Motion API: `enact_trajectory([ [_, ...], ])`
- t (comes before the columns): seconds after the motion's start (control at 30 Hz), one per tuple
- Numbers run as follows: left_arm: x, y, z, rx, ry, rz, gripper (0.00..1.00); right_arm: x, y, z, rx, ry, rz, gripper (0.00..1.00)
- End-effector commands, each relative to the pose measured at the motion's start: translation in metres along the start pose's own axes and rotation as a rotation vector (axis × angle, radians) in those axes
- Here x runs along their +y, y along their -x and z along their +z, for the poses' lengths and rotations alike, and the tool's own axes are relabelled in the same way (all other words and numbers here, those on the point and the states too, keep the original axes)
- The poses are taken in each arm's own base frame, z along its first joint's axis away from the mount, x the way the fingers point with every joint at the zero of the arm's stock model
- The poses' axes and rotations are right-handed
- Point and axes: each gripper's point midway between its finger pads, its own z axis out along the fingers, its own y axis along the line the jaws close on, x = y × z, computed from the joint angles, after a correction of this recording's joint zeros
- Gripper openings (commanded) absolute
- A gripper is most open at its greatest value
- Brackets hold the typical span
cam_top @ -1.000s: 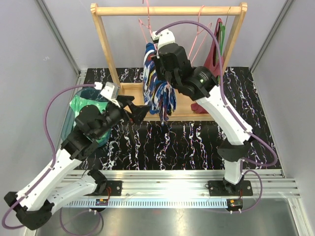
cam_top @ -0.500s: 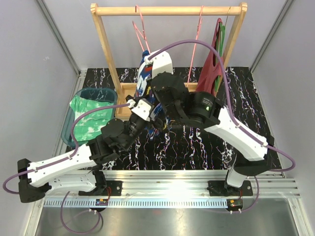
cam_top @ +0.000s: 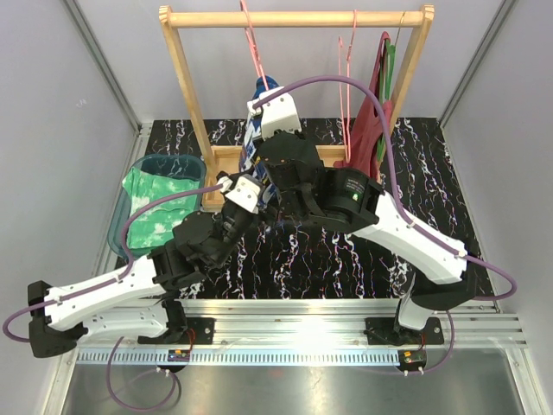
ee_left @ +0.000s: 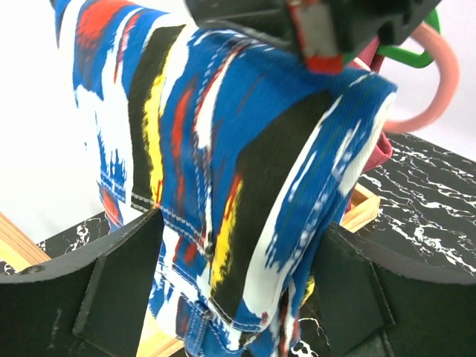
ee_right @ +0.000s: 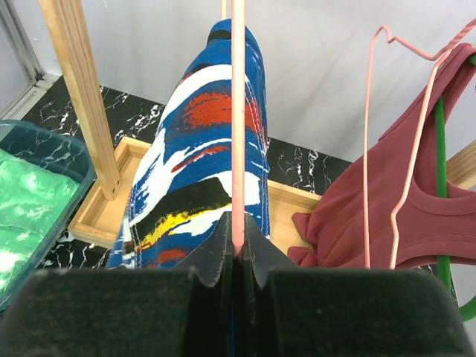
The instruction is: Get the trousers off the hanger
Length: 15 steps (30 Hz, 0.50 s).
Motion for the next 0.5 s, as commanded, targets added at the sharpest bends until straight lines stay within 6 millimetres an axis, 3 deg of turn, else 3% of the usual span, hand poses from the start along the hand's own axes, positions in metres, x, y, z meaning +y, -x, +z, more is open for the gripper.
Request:
enact_trajectory([
  [0.0, 0.0, 0.014, -0.006, -0.051, -0.032, -0.048, 0.8, -0.024, 0.042, -0.009, -0.1, -0.081, 0.161, 0.0],
  [0.2, 0.014, 0.01, 0.001, -0.017, 0.072, -0.03, 0.82, -0.015, 0.038, -0.007, -0.084, -0.047, 0.185, 0.0],
  [0.47, 0.009, 0.003, 0.017, -0.019, 0.116, -0.025, 0.84, -0.011, 0.036, -0.009, -0.068, -0.028, 0.236, 0.0],
])
